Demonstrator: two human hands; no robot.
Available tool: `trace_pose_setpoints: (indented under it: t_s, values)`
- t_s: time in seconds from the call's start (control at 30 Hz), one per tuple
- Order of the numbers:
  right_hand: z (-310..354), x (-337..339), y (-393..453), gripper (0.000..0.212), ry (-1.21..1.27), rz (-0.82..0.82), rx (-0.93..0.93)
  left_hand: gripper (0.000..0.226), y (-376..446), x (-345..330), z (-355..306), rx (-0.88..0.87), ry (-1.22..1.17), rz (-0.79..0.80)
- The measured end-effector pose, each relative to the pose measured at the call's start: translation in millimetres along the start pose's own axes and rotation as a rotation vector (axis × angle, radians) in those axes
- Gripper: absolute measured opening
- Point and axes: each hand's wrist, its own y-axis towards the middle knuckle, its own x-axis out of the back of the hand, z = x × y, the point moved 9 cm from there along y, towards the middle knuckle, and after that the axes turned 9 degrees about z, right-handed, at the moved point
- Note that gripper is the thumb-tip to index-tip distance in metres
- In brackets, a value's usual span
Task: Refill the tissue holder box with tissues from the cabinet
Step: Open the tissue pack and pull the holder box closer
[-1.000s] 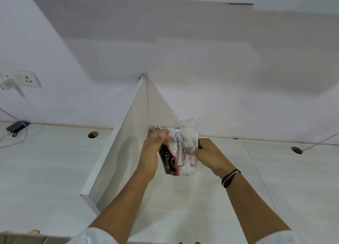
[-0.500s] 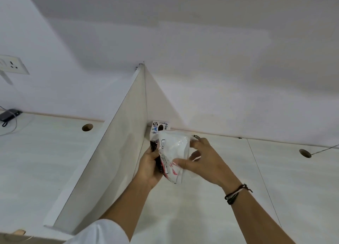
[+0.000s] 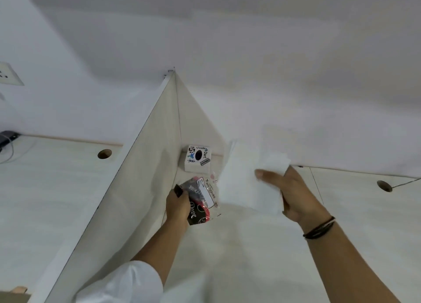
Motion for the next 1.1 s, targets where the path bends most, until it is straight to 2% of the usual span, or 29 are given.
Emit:
trace_pose_setpoints:
  t_s: [0.1, 0.2, 0.27, 0.33, 0.4, 0.5, 0.57, 0.63, 0.7, 0.8, 0.87, 0.93, 1.07, 1.1]
  values:
    - [-82, 0, 33, 0.028, 0.020, 0.049, -0.203, 0.027, 16, -2, 43, 0.062, 0.141, 0.070]
    - [-185, 10, 68, 0.031, -0.090, 0.070, -0.420, 0.025, 33, 3, 96, 0.170, 0.291, 0.107]
    - [-239, 24, 77, 0.034, -0.212, 0.033, -0.526, 0.031, 44, 12, 129, 0.253, 0.352, 0.119]
    - [-290, 36, 86, 0.037, -0.394, 0.039, -0.605, 0.045, 59, 25, 151, 0.268, 0.347, 0.065]
    - [-314, 39, 88, 0.057, -0.667, 0.105, -0.688, 0.051, 49, 31, 124, 0.211, 0.361, 0.002]
    - [-294, 28, 96, 0.075, -1.091, 0.158, -0.703, 0.055, 50, 32, 88, 0.117, 0.359, -0.021]
    - [-256, 19, 119, 0.075, -1.416, 0.075, -0.474, 0.061, 56, 32, 73, 0.083, 0.343, -0.030]
    - [-223, 3, 152, 0.067, -1.493, -0.007, -0.225, 0.056, 59, 28, 60, 0.042, 0.324, -0.027]
    - [-209, -12, 193, 0.070, -1.534, 0.021, -0.126, 0.051, 64, 21, 51, 0.019, 0.289, -0.018]
    - [-220, -24, 251, 0.090, -1.728, 0.206, -0.191, 0.043, 66, 9, 37, 0.009, 0.235, 0.022]
    - [-236, -20, 278, 0.091, -1.740, 0.312, -0.284, 0.036, 70, 8, 32, -0.005, 0.195, 0.030]
    - [-244, -13, 295, 0.091, -1.708, 0.350, -0.325, 0.029, 76, 8, 33, -0.005, 0.171, 0.042]
    - [-253, -1, 311, 0.105, -1.732, 0.402, -0.335, 0.020, 79, 4, 35, 0.000, 0.124, 0.076]
    - [-253, -1, 313, 0.102, -1.732, 0.410, -0.328, 0.020, 80, 3, 33, -0.006, 0.113, 0.087]
